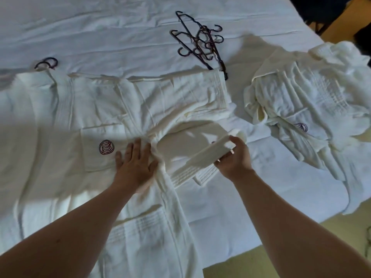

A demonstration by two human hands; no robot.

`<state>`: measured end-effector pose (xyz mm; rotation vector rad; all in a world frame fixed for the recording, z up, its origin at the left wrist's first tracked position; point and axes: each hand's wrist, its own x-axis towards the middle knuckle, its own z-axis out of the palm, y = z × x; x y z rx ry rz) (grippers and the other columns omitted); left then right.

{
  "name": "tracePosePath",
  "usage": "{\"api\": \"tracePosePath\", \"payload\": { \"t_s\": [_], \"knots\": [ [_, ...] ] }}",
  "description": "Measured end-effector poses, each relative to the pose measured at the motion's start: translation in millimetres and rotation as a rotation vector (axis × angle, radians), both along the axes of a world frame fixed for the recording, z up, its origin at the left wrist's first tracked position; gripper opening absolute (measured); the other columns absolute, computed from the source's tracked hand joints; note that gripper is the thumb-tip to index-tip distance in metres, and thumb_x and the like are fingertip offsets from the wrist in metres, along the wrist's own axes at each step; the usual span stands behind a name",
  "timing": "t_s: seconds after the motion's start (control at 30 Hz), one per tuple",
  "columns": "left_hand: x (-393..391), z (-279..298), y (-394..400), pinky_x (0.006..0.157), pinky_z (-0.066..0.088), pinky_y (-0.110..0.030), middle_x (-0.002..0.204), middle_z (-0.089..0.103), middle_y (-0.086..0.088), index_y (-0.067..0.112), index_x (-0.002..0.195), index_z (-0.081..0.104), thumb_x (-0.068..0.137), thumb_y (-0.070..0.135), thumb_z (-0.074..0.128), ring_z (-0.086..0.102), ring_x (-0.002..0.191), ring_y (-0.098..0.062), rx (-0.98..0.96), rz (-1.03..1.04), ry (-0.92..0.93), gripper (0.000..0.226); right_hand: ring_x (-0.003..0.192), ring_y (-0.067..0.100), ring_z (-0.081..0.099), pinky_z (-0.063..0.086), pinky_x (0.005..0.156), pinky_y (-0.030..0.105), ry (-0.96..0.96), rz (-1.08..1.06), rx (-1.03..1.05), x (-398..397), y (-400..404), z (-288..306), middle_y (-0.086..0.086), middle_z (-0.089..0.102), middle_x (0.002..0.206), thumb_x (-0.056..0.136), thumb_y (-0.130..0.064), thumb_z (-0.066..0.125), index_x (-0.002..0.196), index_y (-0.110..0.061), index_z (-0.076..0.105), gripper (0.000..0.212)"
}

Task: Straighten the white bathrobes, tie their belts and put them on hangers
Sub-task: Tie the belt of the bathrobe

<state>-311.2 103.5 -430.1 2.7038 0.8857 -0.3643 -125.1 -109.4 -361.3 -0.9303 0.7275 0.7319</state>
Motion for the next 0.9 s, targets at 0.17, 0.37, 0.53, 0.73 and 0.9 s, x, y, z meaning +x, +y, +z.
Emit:
{"api": "tracePosePath", "payload": {
  "t_s": [0.17, 0.37, 0.53, 0.73, 0.9],
  "knots": [
    [4, 7, 5, 0.121, 0.005, -0.056, 0.169, -0.005, 0.001, 0.031, 0.159, 0.012, 0.098, 0.062, 0.031, 0.001, 0.155, -0.021, -0.058, -0.01, 0.074, 0.071, 0.094, 0.022, 0.076, 0.057, 0.087, 0.041, -0.445, -0.107, -0.236, 39, 15, 38, 0.003, 0.073, 0.114, 0.09, -0.007, 0.062, 0.118, -0.009, 0.065, 0.029],
    [-12, 58, 43, 0.102, 0.04, -0.028, 0.138, 0.059, 0.003, 0.023, 0.116, 0.068, 0.093, 0.024, 0.059, 0.055, 0.128, -0.022, -0.392, 0.142, -0.285, 0.025, 0.088, 0.035, 0.056, 0.036, 0.068, 0.031, -1.696, 0.434, -0.99, -28, 112, 81, 0.017, 0.064, 0.1, 0.081, 0.004, 0.046, 0.097, -0.007, 0.065, 0.027],
    [-111, 93, 106, 0.097, 0.045, -0.037, 0.133, 0.063, 0.006, 0.025, 0.1, 0.074, 0.083, 0.024, 0.046, 0.06, 0.12, -0.026, -0.022, 0.382, -0.28, 0.033, 0.11, 0.03, 0.048, 0.04, 0.088, 0.047, -1.705, 0.985, -1.07, -159, 192, 70, 0.005, 0.052, 0.13, 0.081, -0.013, 0.047, 0.149, -0.026, 0.041, 0.069],
    [-307, 102, 182, 0.085, 0.044, -0.042, 0.121, 0.069, 0.001, 0.022, 0.088, 0.076, 0.072, 0.013, 0.055, 0.064, 0.103, -0.034, 0.25, 0.667, -0.285, 0.028, 0.127, 0.03, 0.044, 0.034, 0.103, 0.049, -1.347, 1.861, -1.132, -289, 239, 36, 0.005, 0.049, 0.133, 0.096, -0.031, 0.047, 0.133, -0.026, 0.049, 0.038],
    [-400, 106, 225, 0.096, 0.042, -0.048, 0.127, 0.057, -0.01, 0.022, 0.117, 0.065, 0.088, 0.019, 0.057, 0.055, 0.114, -0.039, 0.075, 1.151, -0.231, 0.03, 0.118, 0.029, 0.047, 0.037, 0.096, 0.048, -1.465, 1.63, -1.211, -338, 277, 36, 0.002, 0.049, 0.127, 0.089, -0.022, 0.05, 0.131, -0.025, 0.045, 0.043]
  ]
}}
